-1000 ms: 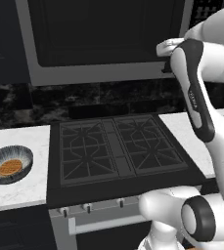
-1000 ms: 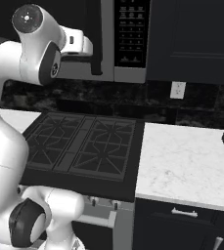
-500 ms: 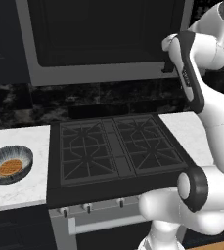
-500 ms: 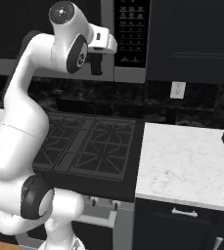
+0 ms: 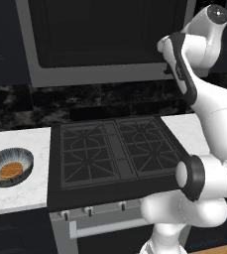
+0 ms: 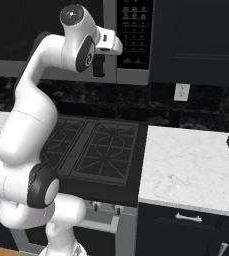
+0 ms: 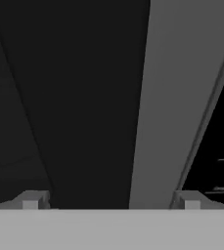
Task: Open the microwave, place the bowl with waffle inside the microwave, then close the microwave door and turn it on.
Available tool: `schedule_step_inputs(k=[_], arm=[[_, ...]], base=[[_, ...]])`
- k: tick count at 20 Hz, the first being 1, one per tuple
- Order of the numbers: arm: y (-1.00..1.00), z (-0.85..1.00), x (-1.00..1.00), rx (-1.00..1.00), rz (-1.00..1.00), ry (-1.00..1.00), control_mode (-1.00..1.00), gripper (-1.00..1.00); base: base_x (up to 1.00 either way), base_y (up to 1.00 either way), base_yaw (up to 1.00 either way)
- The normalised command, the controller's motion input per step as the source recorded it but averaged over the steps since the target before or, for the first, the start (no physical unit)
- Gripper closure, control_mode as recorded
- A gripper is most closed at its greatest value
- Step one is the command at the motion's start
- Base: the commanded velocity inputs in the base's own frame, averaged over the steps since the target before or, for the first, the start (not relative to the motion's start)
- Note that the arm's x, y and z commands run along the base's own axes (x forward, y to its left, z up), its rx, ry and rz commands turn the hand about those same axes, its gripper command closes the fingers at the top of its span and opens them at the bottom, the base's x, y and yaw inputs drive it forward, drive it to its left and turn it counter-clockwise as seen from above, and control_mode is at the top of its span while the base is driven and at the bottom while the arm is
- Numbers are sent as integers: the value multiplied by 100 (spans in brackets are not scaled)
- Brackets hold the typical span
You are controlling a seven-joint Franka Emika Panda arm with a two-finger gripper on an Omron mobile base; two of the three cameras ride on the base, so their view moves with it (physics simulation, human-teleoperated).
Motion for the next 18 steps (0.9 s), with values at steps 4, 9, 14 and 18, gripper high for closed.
schedule_step_inputs(k=[4, 9, 14, 18], arm=[[0, -14, 41, 0, 0, 0, -100, -100], [0, -16, 32, 0, 0, 0, -100, -100], [0, -3, 12, 0, 0, 0, -100, 100], [0, 0, 6, 0, 0, 0, -100, 100]], base=[[0, 0, 0], [0, 0, 0], [0, 0, 0], [0, 0, 0]])
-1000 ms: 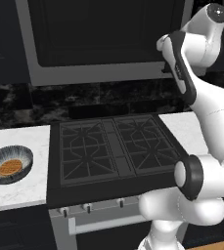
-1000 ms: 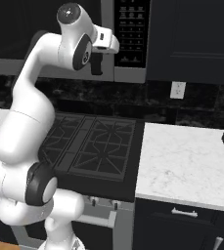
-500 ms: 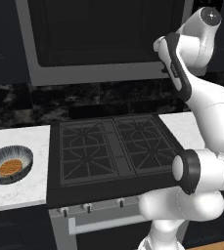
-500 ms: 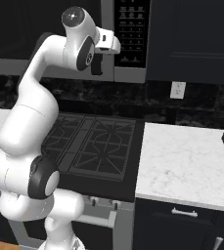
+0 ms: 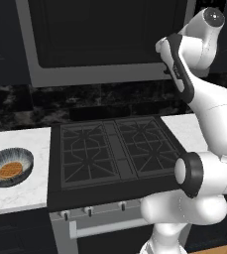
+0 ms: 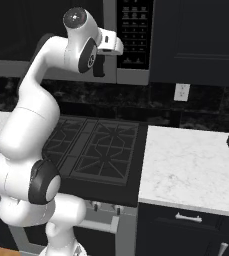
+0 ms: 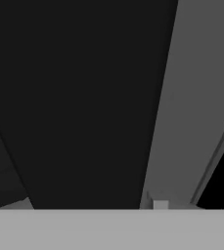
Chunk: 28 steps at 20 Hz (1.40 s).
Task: Open the microwave, place the bowl with waffle inside the microwave, then close the microwave door and turn it on.
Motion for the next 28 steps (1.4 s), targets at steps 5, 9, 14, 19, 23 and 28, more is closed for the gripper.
schedule_step_inputs(k=[5, 9, 14, 19, 23, 28], arm=[[5, 0, 2, 0, 0, 0, -100, 100], [22, 14, -22, 0, 0, -1, -100, 100], [45, 29, -59, 0, 1, 0, -100, 100], [67, 20, -91, 0, 6, 0, -100, 100], [74, 10, -100, 0, 7, 0, -100, 100], [70, 9, -100, 0, 7, 0, -100, 100]], base=[[0, 0, 0], [0, 0, 0], [0, 0, 0], [0, 0, 0], [0, 0, 0], [0, 0, 0]])
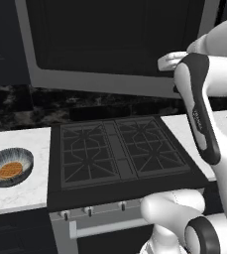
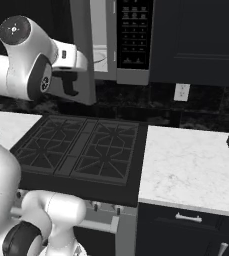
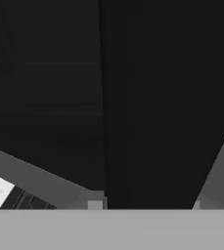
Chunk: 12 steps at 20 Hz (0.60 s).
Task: Open the microwave, place the bowl with waffle inside the microwave, then close the microwave door and turn it on.
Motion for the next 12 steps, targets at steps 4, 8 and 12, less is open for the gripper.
schedule_step_inputs(k=[4, 8, 12], arm=[[56, 16, -100, 0, 4, 0, -100, 100], [50, 11, -100, 0, 5, 0, -100, 100], [27, 0, -100, 0, 0, 0, -100, -100]], base=[[0, 0, 0], [0, 0, 0], [0, 0, 0]])
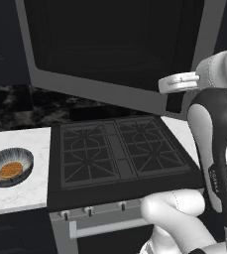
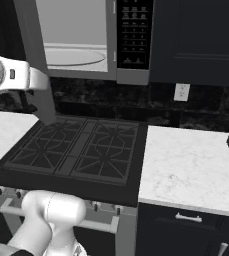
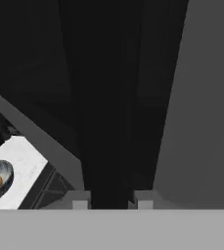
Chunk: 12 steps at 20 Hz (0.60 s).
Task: Open the microwave, place the bowl with waffle inside the microwave, then close the microwave door and turn it on.
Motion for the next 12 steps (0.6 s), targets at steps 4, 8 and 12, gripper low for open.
schedule_step_inputs(k=[4, 8, 12], arm=[[-4, 6, -100, 1, 7, -6, -100, -100], [-33, 26, -100, 11, 7, -23, -100, -100], [-89, 26, -18, 24, 11, -26, -100, -100]], base=[[0, 0, 0], [0, 0, 0], [0, 0, 0]])
